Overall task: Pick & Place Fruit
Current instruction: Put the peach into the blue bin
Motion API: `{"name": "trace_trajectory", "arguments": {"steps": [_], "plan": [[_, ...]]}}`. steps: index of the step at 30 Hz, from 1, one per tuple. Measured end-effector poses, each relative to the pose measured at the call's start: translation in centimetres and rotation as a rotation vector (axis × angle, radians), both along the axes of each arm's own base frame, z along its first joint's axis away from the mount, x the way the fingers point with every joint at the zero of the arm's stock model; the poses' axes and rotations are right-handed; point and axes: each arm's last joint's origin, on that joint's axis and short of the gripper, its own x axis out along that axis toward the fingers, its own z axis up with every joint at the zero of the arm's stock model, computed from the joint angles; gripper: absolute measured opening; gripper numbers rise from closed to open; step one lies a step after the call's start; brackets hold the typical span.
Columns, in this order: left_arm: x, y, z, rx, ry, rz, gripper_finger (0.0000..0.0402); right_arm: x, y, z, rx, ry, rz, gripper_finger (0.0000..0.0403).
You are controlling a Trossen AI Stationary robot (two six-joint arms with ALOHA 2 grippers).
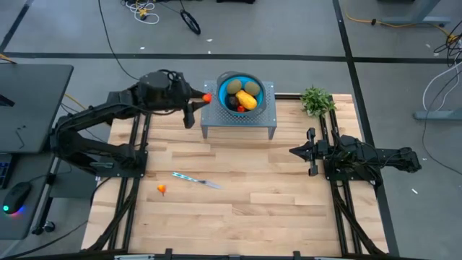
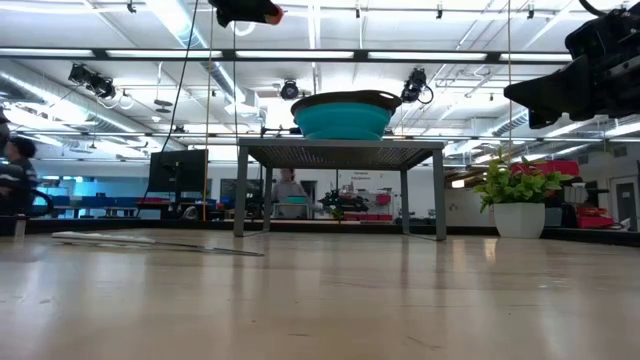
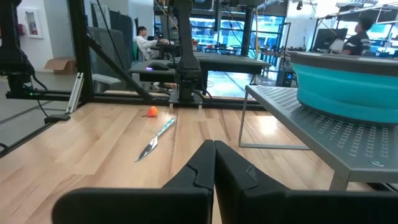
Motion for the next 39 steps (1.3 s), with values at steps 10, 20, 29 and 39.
{"name": "trace_trajectory", "arguments": {"steps": [10,20,29,39], "plan": [[-0.2,1.4,0.1,-0.006,-0.029,0.088,0.0130,0.0,0.0,0.0,0.000,0.000,0.000,0.0007],[-0.2,2.2,0.7,0.027,-0.086,0.116,0.0130,0.0,0.0,0.0,0.000,0.000,0.000,0.0007],[0.8,3.5,0.5,0.020,-0.092,0.122,0.0130,0.0,0.0,0.0,0.000,0.000,0.002,0.0007],[2.7,5.2,2.7,0.047,-0.100,0.145,0.0130,0.0,0.0,0.0,0.000,0.000,-0.001,0.0007]]}}
